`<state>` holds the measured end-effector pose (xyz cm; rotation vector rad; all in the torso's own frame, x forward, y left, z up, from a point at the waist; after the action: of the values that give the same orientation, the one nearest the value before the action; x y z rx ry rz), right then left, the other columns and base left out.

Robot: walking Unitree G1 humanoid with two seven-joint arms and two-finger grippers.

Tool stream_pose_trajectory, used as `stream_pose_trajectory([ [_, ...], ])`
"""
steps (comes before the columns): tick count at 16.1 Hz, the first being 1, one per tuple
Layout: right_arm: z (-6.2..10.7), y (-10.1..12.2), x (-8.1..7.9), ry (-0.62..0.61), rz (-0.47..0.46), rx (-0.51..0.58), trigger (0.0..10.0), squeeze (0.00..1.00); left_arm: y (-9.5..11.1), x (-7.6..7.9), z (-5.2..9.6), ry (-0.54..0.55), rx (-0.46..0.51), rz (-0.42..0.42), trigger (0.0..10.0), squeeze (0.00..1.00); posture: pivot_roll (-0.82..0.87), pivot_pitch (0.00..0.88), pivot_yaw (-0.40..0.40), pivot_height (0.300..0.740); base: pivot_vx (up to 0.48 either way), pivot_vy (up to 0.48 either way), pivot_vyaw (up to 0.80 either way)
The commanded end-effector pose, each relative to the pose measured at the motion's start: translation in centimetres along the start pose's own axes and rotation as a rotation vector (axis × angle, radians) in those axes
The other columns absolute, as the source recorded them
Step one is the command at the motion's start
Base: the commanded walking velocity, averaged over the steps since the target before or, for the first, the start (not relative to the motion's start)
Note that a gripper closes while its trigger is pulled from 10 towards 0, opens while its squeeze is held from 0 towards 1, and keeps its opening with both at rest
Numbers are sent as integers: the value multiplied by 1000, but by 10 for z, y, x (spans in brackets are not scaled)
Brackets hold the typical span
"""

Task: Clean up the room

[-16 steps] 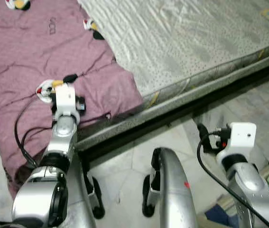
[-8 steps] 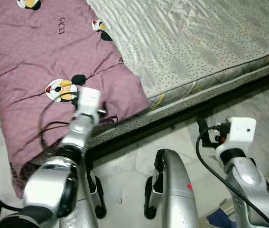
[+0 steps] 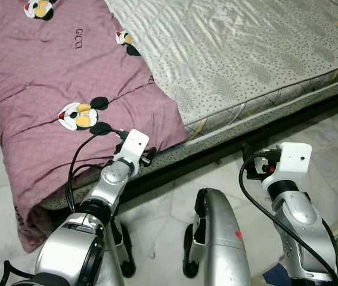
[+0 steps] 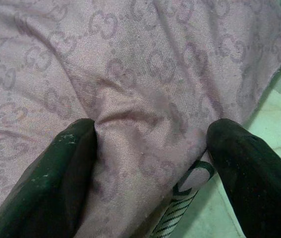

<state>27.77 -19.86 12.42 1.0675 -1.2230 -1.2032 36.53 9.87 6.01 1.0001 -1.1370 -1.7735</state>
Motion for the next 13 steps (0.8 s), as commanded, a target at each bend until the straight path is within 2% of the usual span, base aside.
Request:
stream_pose_trajectory([
  [1,2,-3,3,-14,4,-13,10000,0,-11,9,2,-32,-41,2,10000,0,-81,181,-49,546,0,0,0],
  [12,2,-3,3,-14,4,-13,10000,0,-11,9,2,-32,-41,2,10000,0,-81,181,-49,546,0,0,0],
  [13,-22,1,-12,-1,-22,44,10000,0,3,-27,26,131,170,67,10000,0,86,0,-20,546,0,0,0],
])
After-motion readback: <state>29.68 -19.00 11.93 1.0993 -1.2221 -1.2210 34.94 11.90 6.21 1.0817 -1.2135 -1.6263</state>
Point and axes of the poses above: a point about 5 cm out from each wrist's last joint towards the gripper, its own z axis pointing back from the gripper into the wrist, its own y axis along the axis of the wrist's last joint, x = y × z, the point moved 2 cm from there along -z, pointing out of the wrist towards the gripper, and after that the axes turned 5 degrees about z, right-handed, at the moved point
